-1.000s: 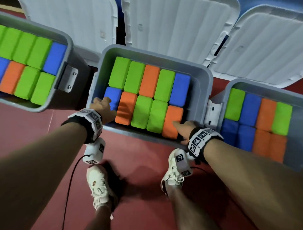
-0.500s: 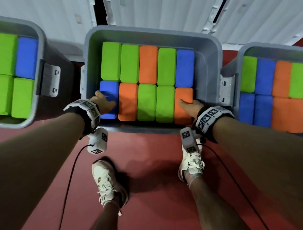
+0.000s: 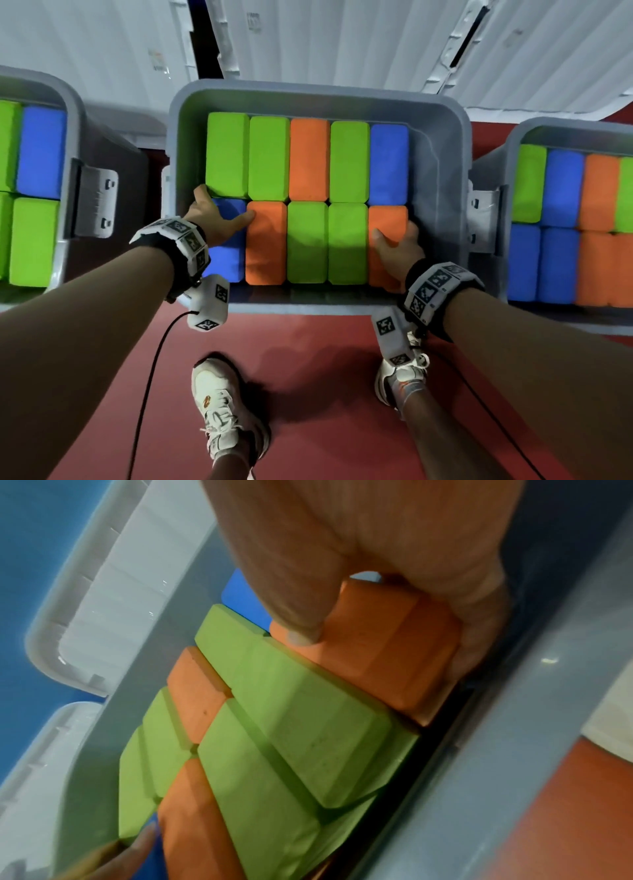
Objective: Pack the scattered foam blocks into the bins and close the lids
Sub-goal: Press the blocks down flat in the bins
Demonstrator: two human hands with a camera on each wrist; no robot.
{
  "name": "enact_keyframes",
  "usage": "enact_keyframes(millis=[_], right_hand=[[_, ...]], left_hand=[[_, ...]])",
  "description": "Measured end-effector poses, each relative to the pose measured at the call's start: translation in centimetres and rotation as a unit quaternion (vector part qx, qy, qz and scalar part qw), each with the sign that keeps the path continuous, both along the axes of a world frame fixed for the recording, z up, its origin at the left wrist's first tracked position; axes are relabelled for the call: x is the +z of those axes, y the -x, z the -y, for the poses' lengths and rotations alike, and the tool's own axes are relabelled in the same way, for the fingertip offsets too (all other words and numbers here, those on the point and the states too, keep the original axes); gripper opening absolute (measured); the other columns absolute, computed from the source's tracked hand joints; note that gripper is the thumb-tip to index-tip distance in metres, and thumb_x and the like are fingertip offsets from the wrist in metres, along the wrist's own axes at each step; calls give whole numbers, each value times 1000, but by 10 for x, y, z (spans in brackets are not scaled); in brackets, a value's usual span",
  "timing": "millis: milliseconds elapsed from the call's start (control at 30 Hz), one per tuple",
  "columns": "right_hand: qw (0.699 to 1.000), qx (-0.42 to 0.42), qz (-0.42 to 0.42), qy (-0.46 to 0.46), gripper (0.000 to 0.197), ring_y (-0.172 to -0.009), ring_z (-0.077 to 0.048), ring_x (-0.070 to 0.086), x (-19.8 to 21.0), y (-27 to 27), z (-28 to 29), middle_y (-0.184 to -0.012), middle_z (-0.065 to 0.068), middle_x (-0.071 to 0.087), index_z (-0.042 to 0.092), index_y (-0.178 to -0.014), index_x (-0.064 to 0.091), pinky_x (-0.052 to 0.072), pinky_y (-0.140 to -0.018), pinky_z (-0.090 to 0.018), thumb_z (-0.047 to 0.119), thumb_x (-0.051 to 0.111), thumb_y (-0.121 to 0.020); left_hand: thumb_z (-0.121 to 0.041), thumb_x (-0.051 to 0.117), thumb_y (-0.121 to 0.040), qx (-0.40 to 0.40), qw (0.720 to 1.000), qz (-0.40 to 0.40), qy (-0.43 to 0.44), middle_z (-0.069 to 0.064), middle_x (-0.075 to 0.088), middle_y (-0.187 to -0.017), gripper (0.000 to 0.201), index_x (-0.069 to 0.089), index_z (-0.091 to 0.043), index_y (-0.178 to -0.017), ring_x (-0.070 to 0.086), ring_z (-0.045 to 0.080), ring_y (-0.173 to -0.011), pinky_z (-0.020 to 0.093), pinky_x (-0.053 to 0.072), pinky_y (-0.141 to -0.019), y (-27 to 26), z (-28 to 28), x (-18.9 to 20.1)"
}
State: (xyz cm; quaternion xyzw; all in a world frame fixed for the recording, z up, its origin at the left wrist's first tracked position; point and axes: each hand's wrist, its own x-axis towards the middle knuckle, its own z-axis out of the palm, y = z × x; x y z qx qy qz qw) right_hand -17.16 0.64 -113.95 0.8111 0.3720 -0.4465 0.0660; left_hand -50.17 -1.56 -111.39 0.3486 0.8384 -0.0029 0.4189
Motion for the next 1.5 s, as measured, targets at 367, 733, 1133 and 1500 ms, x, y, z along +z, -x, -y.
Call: enact_keyframes(millis=[367, 733, 1133, 1500], right_hand=[[998, 8, 64, 28, 76, -132, -43, 40, -12, 14, -25, -148, -26, 31, 28, -156, 0, 29, -112, -48, 60, 38, -98], [995, 7, 92, 44, 88, -139, -38, 33, -10, 27, -39, -154, -22, 27, 11, -156, 1, 25, -112, -37, 61, 42, -96], [939, 267, 217, -18, 60, -133, -39, 29, 105, 97, -60, -143, -16, 27, 14, -138, 28, 31, -108, -50, 39, 53, -90], [886, 454, 89, -29, 44, -116, -41, 54, 187, 337, 10, -125, -23, 56, 9, -116, 57, 43, -98, -41, 42, 43, -90]], left_hand=[[-43, 79, -77, -8, 999, 34, 27, 28, 26, -153, 123, -12, -12, -153, 41, 40, -134, 48, 37, -110, 8, 7, -23], [-51, 80, -72, -66, 997, 1, 46, 28, 48, -136, 125, -5, -5, -153, 56, 40, -116, 47, 47, -97, 12, -2, -18], [-45, 47, -86, -136, 990, 23, 29, 14, 65, -118, 35, 57, -21, -110, 61, 33, -105, 34, 49, -87, 63, 9, 78], [-34, 50, -88, -72, 992, 88, 53, 2, 75, -91, 24, 66, -25, -103, 71, 21, -82, 33, 59, -74, 273, 128, 194]])
